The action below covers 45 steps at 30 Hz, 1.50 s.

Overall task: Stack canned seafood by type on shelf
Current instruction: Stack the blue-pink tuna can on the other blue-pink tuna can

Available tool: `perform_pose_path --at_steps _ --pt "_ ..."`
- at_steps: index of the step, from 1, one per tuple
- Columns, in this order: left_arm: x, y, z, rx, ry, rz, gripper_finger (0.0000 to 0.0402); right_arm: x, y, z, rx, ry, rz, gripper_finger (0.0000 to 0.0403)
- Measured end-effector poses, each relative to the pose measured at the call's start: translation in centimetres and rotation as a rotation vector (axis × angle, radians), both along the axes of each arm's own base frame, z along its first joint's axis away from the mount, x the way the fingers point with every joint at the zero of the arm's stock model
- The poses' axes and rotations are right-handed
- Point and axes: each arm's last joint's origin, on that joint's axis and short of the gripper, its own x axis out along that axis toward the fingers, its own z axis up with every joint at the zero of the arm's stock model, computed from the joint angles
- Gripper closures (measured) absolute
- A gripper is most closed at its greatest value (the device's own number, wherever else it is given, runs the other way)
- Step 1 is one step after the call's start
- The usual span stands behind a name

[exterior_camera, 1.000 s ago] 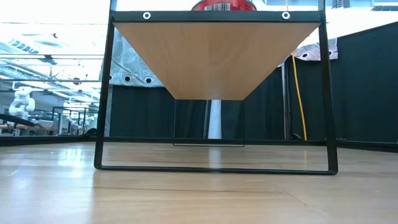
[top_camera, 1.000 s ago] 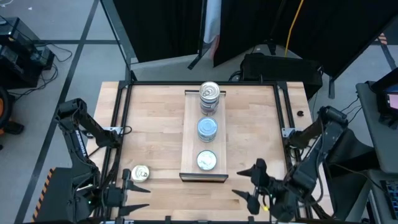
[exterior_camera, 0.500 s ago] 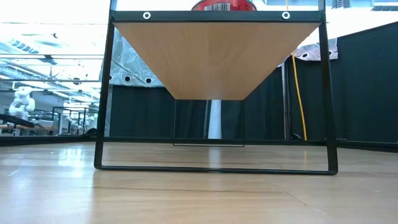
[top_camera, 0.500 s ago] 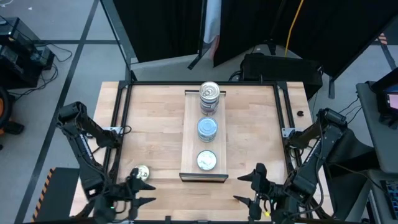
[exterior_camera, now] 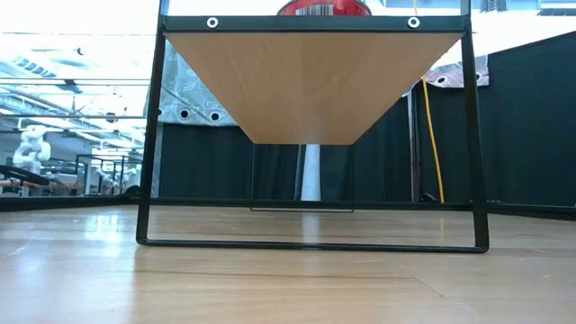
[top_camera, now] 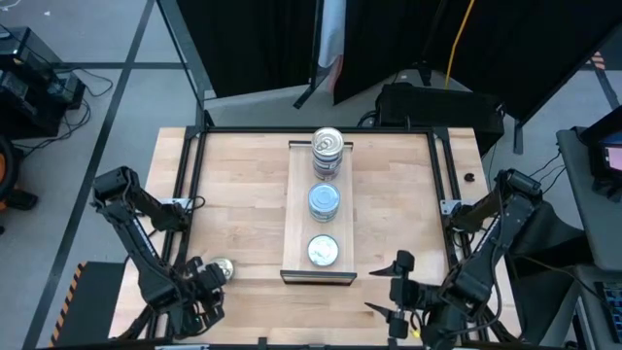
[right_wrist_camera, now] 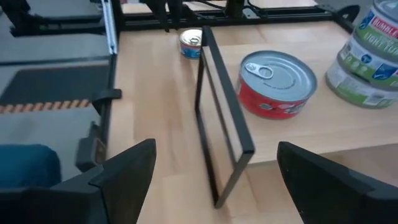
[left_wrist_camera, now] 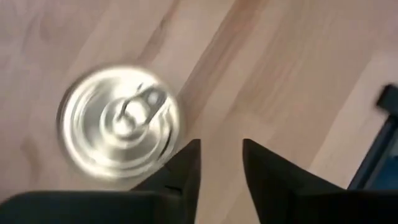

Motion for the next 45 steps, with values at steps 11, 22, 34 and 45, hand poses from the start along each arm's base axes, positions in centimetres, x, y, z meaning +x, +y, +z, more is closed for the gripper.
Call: perform_pose_path --at_steps 11,22,34,45 --pt "-1.6 1.2 -0.3 0.066 0.217 0.079 0.0394 0.2 -1.3 -0.5 -0.099 0.069 -0.023 0.0074" --pt "-2.4 1.6 -2.5 0.068 0.204 0.099 0.0394 0.1 -1.2 -0.6 -0.082 0.091 -0.013 0.0074" --pt "-2.5 2.0 -2.9 0.087 0.209 0.102 0.0394 0.1 -1.2 -0.6 -0.080 0.091 -0.015 0.0074" --pt "-2.3 1.6 -3.9 0.121 0.215 0.104 0.0394 0.1 -1.2 -0.6 -0.081 0.092 -0.013 0.0074"
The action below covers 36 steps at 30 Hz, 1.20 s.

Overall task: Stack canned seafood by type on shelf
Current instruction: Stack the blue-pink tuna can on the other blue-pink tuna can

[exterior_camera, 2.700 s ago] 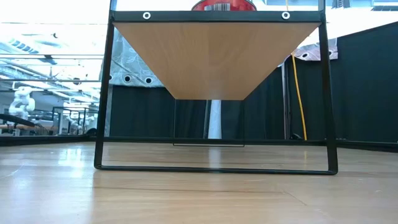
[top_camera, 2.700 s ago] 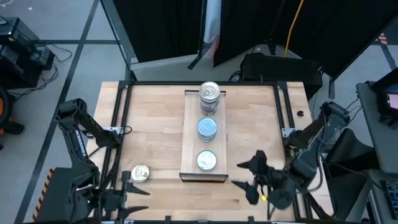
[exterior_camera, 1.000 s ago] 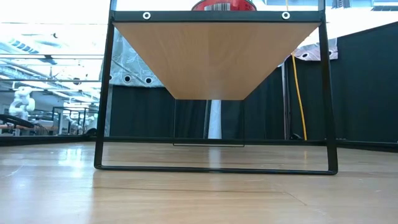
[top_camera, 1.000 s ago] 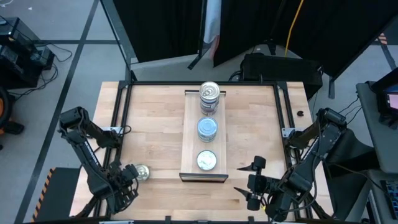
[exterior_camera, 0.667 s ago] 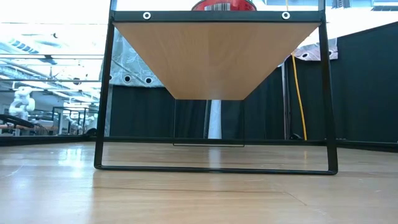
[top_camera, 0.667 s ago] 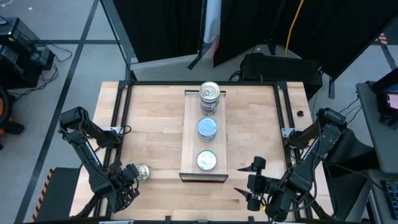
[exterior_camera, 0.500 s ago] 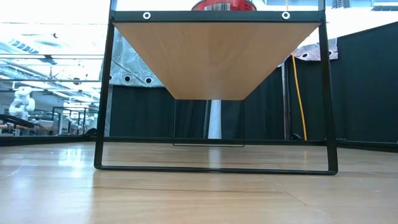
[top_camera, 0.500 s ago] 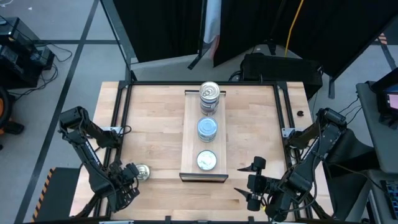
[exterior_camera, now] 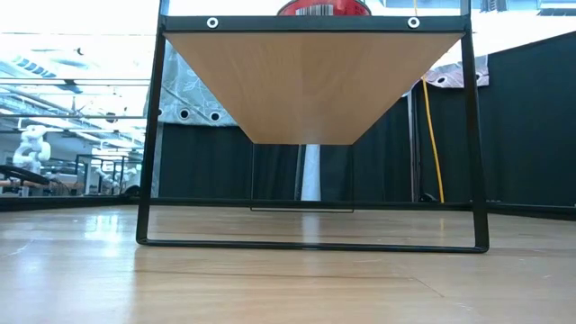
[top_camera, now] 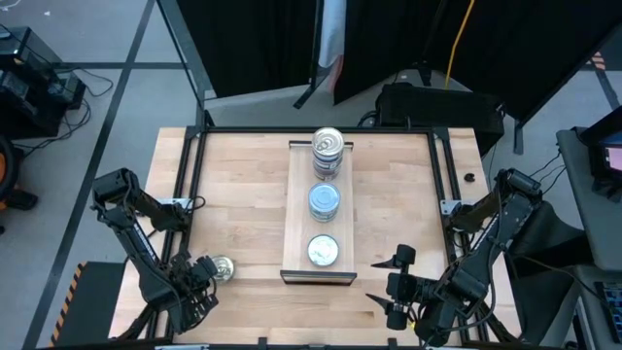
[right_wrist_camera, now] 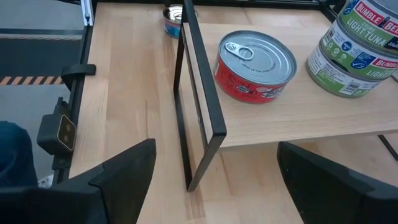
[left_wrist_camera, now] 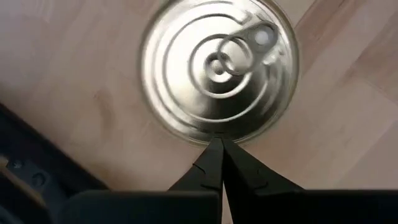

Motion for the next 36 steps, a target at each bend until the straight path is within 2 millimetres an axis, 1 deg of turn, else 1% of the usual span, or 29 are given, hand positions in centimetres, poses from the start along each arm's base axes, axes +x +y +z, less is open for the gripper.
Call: perform_pose_path --at_steps 2,4,7,10,12,14,16,18,20,22,24,26,28,30,32,36 --pt "0.1 -0.2 -0.3 -0.013 -0.002 0.006 0.0394 0.0 0.0 0.0 0.000 0.001 0.000 0.0074" --pt "0.1 -0.3 -1.1 -0.013 0.033 0.023 0.0394 0.0 0.0 0.0 0.000 0.000 0.000 0.0074" --pt "0.1 -0.6 -0.7 -0.042 0.023 0.021 0.0394 0.0 0.0 0.0 0.001 0.001 0.001 0.0074" --pt "0.0 -0.6 -1.4 -0.011 0.036 0.023 0.0394 0.0 0.0 0.0 0.001 0.001 0.002 0.0074" --pt "0.1 -0.8 -1.1 -0.044 0.021 0.023 0.0394 0.0 0.0 0.0 0.000 0.002 0.002 0.0074" --pt "0.0 -1.2 -1.1 -0.065 0.045 0.021 0.0394 0.0 0.0 0.0 0.003 0.004 0.003 0.0074" --pt "0.0 -1.7 -0.3 -0.091 0.060 0.010 0.0394 0.0 0.0 0.0 0.012 0.014 0.008 0.0074" --pt "0.2 -2.6 1.0 -0.159 0.044 -0.017 0.0394 0.0 0.0 -0.1 0.015 0.018 0.010 0.0074" --pt "0.3 -3.2 2.4 -0.187 0.020 -0.057 0.0394 0.0 0.0 -0.1 0.014 0.018 0.011 0.0074" --pt "0.6 -3.5 4.2 -0.200 -0.044 -0.090 0.0394 0.0 0.0 -0.1 0.011 0.019 0.013 0.0074" --pt "0.8 -2.9 5.7 -0.143 -0.078 -0.105 0.0393 0.0 0.0 -0.1 -0.002 0.021 0.022 0.0074" --pt "1.0 -2.3 6.8 -0.089 -0.050 -0.124 0.0385 0.0 0.0 -0.1 -0.008 0.023 0.026 0.0074" --pt "1.2 -1.7 7.6 -0.066 -0.012 -0.150 0.0365 0.0 0.1 0.0 -0.006 0.022 0.026 0.0074" --pt "1.5 -0.8 8.1 -0.043 0.022 -0.183 0.0332 0.0 0.1 0.0 -0.007 0.022 0.028 0.0074" --pt "2.0 -0.4 8.4 -0.052 0.012 -0.230 0.0290 0.0 0.1 0.0 -0.007 0.022 0.028 0.0074" --pt "2.9 0.4 8.5 0.037 -0.006 -0.387 0.0197 0.0 0.1 0.0 -0.007 0.022 0.028 0.0074"
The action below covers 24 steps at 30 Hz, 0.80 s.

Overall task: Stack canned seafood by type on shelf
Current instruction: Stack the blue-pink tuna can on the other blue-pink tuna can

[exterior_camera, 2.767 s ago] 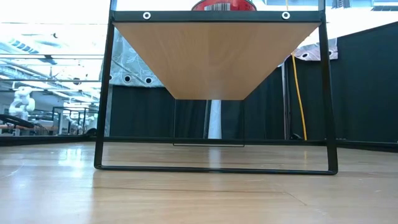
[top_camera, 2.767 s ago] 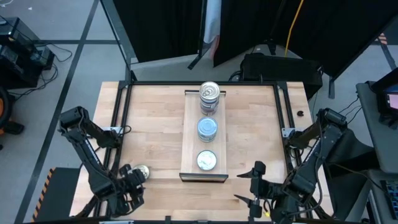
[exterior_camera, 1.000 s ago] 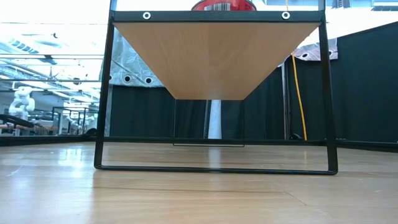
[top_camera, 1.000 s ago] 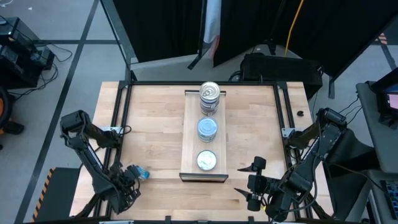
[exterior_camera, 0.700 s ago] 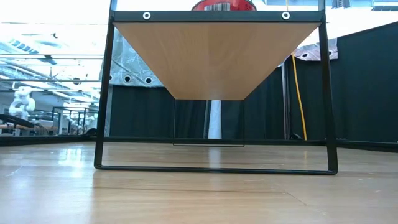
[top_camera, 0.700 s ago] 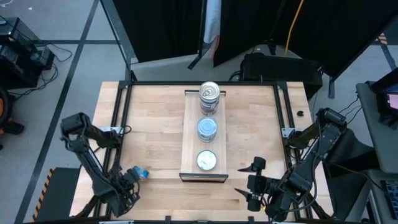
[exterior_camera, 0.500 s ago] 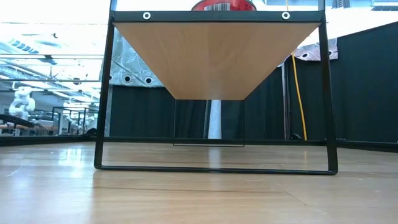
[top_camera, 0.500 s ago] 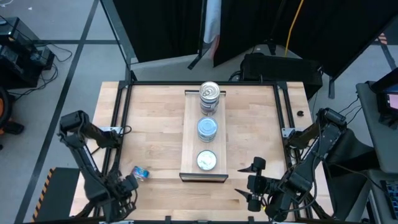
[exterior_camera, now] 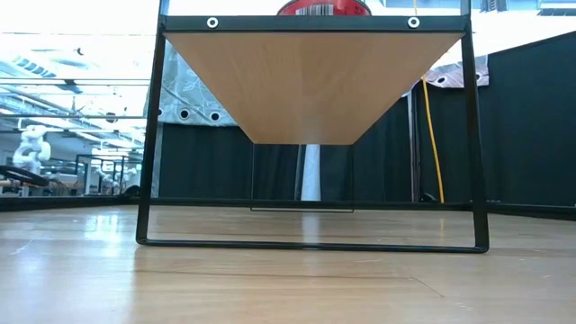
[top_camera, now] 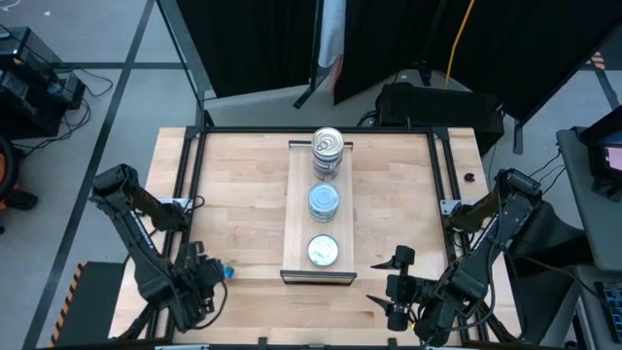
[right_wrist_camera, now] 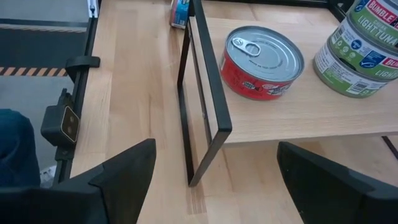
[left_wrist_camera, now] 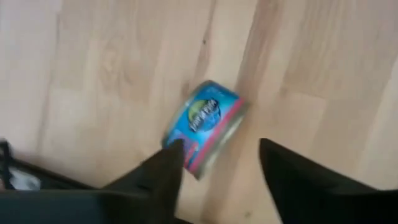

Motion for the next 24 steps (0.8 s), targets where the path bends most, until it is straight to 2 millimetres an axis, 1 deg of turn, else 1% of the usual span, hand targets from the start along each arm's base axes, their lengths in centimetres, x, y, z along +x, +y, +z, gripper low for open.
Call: perform_pose_path --at_steps 2,4,7,11,18,24 --pt "0.4 0.4 -0.1 0.023 0.017 -0.051 0.0157 0.0 0.0 0.0 0.000 -0.001 0.000 0.0074" --pt "0.8 0.8 -0.3 0.033 0.053 -0.100 0.0127 0.0 0.0 0.0 0.004 0.000 0.001 0.0074" --pt "1.0 1.5 -1.1 0.065 0.103 -0.172 0.0105 0.0 0.1 0.0 0.022 0.012 0.013 0.0074" --pt "1.3 2.0 -2.0 0.015 0.206 -0.239 0.0099 0.0 0.1 0.0 0.031 0.024 0.021 0.0074" --pt "1.8 2.4 -2.7 0.000 0.237 -0.348 0.0099 0.0 0.2 0.0 0.028 0.029 0.036 0.0074" --pt "2.2 3.0 -3.8 0.003 0.239 -0.378 0.0099 0.1 0.3 0.0 0.027 0.026 0.041 0.0074"
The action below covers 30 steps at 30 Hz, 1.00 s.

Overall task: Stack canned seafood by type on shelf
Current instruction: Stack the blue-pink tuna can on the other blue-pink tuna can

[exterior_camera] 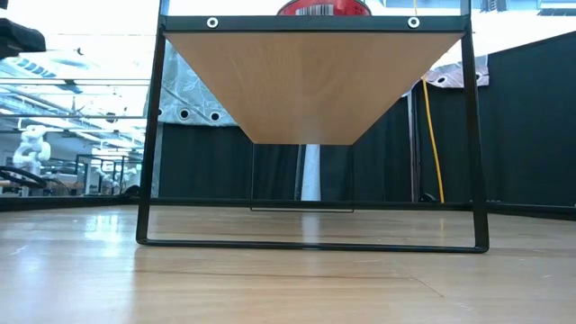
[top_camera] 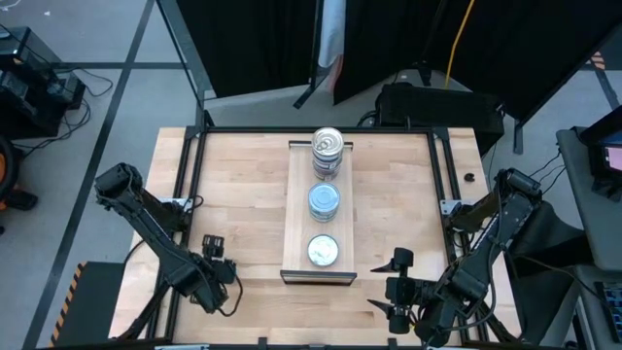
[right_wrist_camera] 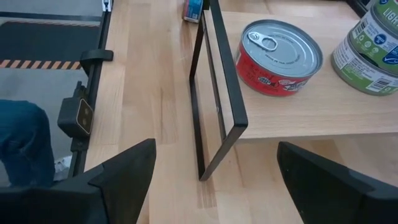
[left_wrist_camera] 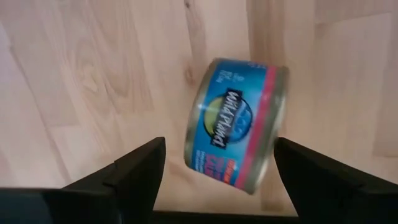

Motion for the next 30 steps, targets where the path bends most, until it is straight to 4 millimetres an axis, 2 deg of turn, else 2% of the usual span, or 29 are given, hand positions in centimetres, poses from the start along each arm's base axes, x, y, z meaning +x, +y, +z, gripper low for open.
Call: perform_pose_path --at_steps 9,17,19,25,30 --pt "-0.2 0.9 -1.7 0.038 0.017 -0.021 0.0108 0.0 0.0 0.0 0.000 -0.001 0.001 0.0074" --pt "0.0 0.7 -1.7 0.029 -0.020 -0.041 0.0205 0.0 0.0 0.0 -0.002 -0.001 0.003 0.0074" --pt "0.1 0.7 -1.7 0.026 -0.028 -0.041 0.0218 0.0 0.0 0.0 -0.005 -0.001 0.006 0.0074" --pt "0.5 0.3 -1.7 -0.008 -0.080 -0.033 0.0213 0.0 0.1 0.0 -0.007 -0.004 0.012 0.0074" --pt "0.7 0.4 -1.8 -0.008 -0.106 0.048 0.0162 0.1 0.1 0.1 -0.007 -0.004 0.012 0.0074"
